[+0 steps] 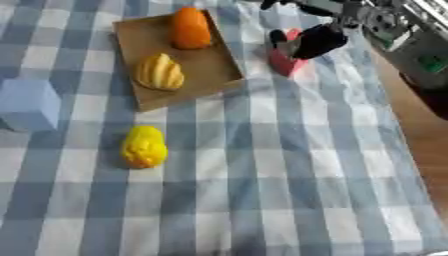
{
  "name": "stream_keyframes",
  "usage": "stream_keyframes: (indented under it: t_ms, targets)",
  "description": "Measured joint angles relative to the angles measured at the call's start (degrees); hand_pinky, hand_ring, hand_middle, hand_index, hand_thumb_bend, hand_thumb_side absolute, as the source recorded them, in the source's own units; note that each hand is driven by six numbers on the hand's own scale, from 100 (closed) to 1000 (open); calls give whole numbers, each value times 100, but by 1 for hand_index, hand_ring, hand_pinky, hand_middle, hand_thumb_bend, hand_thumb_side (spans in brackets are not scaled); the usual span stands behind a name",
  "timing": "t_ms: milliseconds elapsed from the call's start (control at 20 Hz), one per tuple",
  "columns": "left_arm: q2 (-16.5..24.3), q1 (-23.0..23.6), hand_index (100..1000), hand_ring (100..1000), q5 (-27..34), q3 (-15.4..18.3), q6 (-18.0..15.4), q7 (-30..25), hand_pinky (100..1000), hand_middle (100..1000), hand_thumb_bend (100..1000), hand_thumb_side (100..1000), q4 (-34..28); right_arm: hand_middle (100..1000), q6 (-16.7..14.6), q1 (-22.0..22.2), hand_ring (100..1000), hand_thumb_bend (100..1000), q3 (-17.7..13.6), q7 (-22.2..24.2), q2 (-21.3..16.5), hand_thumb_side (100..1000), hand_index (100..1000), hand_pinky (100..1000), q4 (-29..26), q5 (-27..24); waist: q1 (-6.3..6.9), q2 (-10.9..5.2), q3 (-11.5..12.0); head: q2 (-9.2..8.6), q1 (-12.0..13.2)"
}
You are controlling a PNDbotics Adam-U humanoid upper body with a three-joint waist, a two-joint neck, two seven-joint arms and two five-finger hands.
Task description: Pick up objects on the table and place them in the box.
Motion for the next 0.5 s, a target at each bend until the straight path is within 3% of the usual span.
stream_keyframes:
  t_ms: [500]
  targets:
    - [5,-33,830,730,-28,-1,-14,3,855,735,336,602,0,885,-204,-370,910,100,108,237,223,532,905,842,844,376,-19,82,118,-143,-152]
